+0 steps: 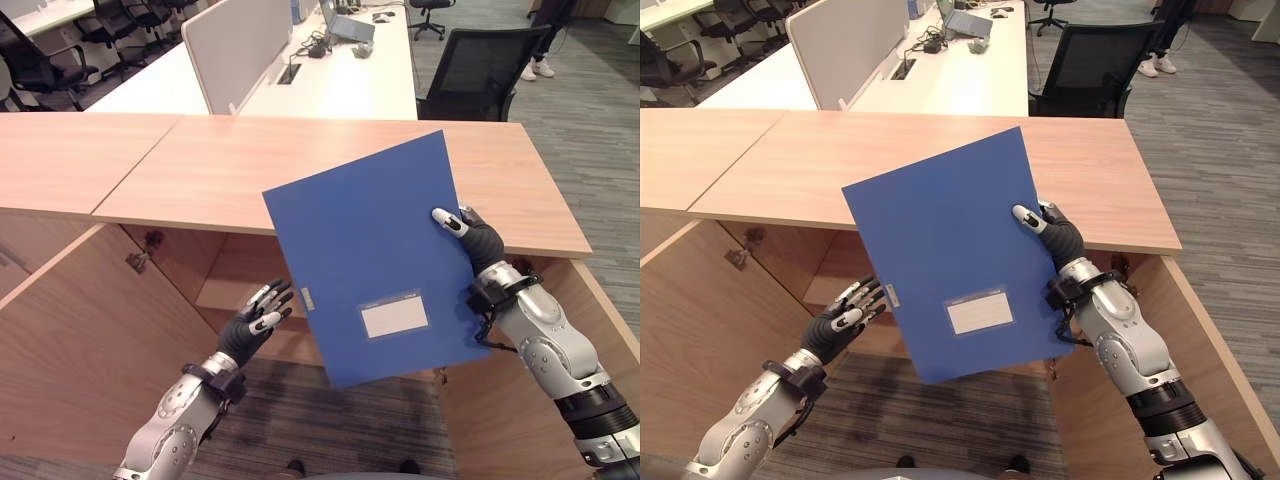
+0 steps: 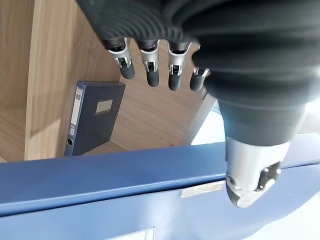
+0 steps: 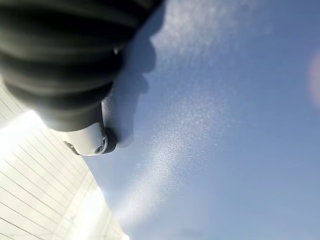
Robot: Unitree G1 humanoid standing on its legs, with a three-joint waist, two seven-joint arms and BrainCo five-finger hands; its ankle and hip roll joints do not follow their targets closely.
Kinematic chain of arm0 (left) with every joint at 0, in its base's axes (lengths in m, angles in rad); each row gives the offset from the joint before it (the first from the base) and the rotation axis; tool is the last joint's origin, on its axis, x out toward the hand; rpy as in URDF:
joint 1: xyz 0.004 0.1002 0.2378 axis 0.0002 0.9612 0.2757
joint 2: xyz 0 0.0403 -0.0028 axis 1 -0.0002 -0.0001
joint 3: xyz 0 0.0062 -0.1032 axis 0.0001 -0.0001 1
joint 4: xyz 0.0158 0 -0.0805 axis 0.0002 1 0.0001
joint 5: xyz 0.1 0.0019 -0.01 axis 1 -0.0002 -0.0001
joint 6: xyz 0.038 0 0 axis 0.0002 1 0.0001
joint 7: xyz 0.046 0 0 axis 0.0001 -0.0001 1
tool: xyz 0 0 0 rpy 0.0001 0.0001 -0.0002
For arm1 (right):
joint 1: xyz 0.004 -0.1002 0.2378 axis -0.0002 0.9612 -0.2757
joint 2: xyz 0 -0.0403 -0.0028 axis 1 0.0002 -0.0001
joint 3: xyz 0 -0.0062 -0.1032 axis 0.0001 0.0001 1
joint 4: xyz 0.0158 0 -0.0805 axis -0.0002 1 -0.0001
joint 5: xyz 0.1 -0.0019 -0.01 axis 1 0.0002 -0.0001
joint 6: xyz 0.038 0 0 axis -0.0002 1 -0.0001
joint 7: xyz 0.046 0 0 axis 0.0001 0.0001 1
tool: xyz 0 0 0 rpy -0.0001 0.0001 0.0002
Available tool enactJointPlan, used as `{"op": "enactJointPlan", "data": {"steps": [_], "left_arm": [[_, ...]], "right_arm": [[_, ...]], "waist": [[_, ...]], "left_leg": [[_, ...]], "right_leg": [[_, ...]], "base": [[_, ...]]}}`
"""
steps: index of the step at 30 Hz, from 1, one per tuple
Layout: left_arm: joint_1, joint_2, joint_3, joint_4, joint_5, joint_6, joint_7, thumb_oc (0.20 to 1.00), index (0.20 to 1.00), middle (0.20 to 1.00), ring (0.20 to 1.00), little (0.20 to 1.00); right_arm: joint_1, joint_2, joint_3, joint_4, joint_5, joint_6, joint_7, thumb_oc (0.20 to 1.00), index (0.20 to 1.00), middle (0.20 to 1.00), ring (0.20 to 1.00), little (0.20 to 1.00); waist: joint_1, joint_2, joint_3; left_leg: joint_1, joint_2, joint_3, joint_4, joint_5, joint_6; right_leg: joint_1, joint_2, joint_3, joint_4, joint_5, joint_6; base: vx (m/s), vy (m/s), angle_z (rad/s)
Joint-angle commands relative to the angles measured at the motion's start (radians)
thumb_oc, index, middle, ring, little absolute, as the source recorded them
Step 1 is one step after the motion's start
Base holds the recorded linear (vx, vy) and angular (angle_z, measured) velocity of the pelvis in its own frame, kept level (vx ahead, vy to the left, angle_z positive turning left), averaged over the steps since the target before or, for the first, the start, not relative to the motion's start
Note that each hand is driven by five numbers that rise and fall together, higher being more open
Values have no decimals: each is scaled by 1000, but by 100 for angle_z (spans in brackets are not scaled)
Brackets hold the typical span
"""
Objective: Put the empty folder in the office cabinet
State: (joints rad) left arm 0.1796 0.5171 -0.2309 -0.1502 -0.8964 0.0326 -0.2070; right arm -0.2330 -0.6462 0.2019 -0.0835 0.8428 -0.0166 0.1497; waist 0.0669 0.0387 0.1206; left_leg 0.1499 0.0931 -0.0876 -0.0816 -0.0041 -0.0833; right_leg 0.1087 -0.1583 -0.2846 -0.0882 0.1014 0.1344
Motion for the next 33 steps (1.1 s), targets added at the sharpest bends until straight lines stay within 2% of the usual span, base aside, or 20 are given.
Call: {"op": "enactJointPlan", "data": {"steps": [1, 19, 27, 33], "left_arm": [[-58, 48, 10, -34, -8, -51, 0, 1000, 1000, 1000, 1000, 1000], [-134, -8, -49, 43, 30, -45, 19, 1000, 1000, 1000, 1000, 1000], [-145, -2, -78, 29, 26, -32, 9, 1000, 1000, 1000, 1000, 1000], [-138, 46, -115, -8, -3, -1, -42, 1000, 1000, 1000, 1000, 1000]], "right_arm": [[-33, 32, 8, -91, 35, -40, 14, 200, 200, 200, 200, 200], [-55, 126, 84, -92, 58, -23, 28, 200, 200, 200, 200, 200], [-54, 127, 121, -87, 46, -5, 45, 200, 200, 200, 200, 200], [-69, 88, 143, -71, 22, 12, 70, 200, 200, 200, 200, 200]], "waist": [[13, -60, -39], [5, -61, -40], [6, -62, -39], [7, -63, -37]], "left_leg": [[-47, -45, -10, -6, 4, 26], [-45, -45, -4, -6, 4, 26], [-45, -45, -5, -6, 4, 26], [-46, -45, -7, -6, 5, 26]], "right_leg": [[27, 24, 51, 97, -131, -1], [27, 25, 54, 94, -129, -1], [28, 25, 54, 93, -127, 0], [27, 25, 52, 93, -127, 1]], "base": [[0, 0, 0], [0, 0, 0], [0, 0, 0], [0, 0, 0]]}}
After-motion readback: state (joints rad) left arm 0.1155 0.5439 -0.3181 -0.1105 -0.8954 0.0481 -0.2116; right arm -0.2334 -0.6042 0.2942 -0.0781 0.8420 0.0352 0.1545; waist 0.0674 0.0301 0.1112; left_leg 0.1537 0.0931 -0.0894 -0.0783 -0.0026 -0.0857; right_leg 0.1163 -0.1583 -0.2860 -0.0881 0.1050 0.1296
